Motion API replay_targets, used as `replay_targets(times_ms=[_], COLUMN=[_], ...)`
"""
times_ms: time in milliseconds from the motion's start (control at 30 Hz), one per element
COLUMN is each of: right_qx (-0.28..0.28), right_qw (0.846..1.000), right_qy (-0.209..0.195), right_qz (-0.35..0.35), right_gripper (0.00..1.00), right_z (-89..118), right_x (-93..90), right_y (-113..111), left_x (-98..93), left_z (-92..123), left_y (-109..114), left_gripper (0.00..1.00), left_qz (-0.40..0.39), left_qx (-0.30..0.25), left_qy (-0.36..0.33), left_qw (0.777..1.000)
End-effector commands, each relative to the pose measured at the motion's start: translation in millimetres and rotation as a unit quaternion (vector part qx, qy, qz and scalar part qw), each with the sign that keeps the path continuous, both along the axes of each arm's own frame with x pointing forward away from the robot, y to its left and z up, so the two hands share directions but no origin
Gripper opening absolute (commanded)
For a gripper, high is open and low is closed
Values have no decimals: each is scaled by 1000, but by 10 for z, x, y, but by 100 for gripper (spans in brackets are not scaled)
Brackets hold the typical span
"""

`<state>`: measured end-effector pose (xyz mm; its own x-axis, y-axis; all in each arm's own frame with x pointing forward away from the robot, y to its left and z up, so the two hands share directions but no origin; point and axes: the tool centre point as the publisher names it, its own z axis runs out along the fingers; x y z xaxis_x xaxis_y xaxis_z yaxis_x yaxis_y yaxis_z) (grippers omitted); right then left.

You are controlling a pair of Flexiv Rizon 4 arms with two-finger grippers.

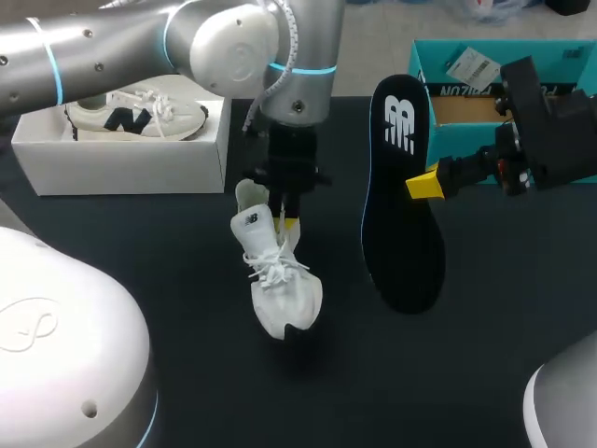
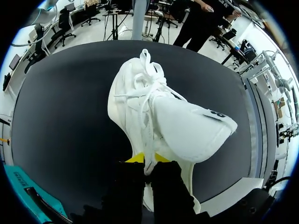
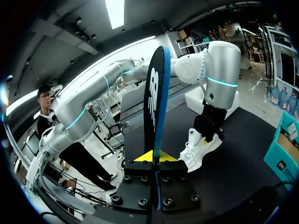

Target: Take the shoe out of the shoebox, open the shoe tongue, remove and reinsert the insole, then place the shoe into the shoebox

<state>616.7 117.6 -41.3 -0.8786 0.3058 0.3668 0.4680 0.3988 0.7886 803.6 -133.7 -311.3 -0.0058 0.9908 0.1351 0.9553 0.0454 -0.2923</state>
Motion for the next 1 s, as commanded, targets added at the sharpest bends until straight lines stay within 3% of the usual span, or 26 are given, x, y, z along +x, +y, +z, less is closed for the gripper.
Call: replay_targets(times_ms=[33,267,1000], right_qx=[-2,-2,-2], right_qw=[1000,1000,1000], right_qy=[2,2,2], right_qz=[2,2,2], right_gripper=[0,0,0], right_z=[3,3,3], right_x=[41,41,41], right_y=[37,37,37], left_x=[86,154,254], left_z=[-33,-122,-316], left_y=[-135,-298,-646], left_gripper=[0,0,0], left_qz=[-29,-56,-97], left_qx=[42,74,101], left_qy=[1,-11,-19], left_qw=[999,996,990])
